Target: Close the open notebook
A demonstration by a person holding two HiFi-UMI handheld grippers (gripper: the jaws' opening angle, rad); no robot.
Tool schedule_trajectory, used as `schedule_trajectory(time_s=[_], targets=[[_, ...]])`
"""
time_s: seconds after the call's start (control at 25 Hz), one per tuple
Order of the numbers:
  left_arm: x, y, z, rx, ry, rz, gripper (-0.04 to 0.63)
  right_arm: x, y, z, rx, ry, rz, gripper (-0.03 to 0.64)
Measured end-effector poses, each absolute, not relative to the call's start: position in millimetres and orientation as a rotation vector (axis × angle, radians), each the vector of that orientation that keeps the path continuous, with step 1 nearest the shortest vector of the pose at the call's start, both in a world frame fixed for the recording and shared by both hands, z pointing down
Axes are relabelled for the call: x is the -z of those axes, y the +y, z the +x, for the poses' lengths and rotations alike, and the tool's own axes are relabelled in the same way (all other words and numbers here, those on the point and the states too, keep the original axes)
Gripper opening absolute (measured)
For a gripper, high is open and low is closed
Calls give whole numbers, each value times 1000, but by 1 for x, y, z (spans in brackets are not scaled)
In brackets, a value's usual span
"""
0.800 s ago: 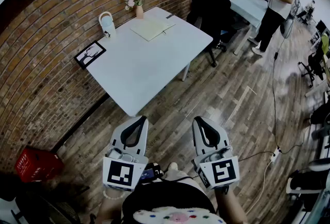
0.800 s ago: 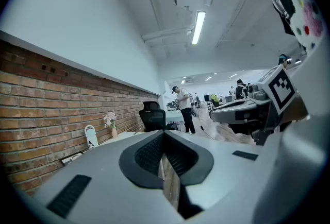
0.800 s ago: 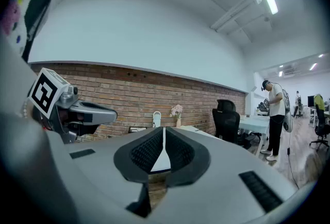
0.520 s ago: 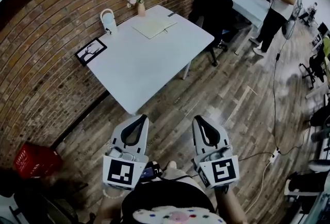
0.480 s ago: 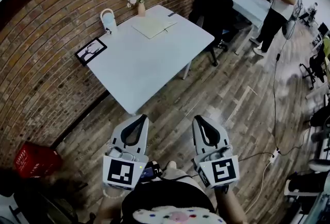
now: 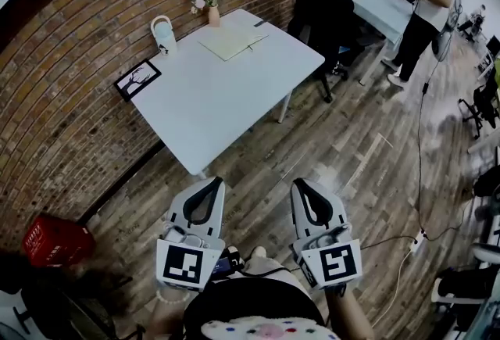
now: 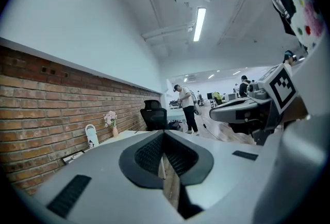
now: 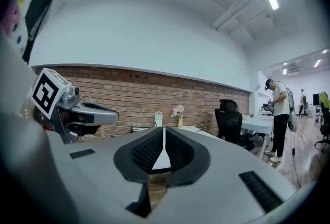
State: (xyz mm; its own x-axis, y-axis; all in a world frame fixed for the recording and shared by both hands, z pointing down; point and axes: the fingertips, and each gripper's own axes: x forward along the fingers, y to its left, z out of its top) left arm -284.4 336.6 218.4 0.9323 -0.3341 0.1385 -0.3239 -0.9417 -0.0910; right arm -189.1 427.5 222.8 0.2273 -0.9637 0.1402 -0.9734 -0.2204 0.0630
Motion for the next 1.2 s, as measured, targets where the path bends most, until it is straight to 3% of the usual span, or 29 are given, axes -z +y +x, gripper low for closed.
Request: schedule_trajectory(time_s=[0.76,1.2], targets=[[-213,366,-242,197,575,-2974,17,-227,459,-143,-68,-1889,2352,41],[-224,323,-200,206,550,-2976,17,-230,425,-100,-67,-1849,2444,41]])
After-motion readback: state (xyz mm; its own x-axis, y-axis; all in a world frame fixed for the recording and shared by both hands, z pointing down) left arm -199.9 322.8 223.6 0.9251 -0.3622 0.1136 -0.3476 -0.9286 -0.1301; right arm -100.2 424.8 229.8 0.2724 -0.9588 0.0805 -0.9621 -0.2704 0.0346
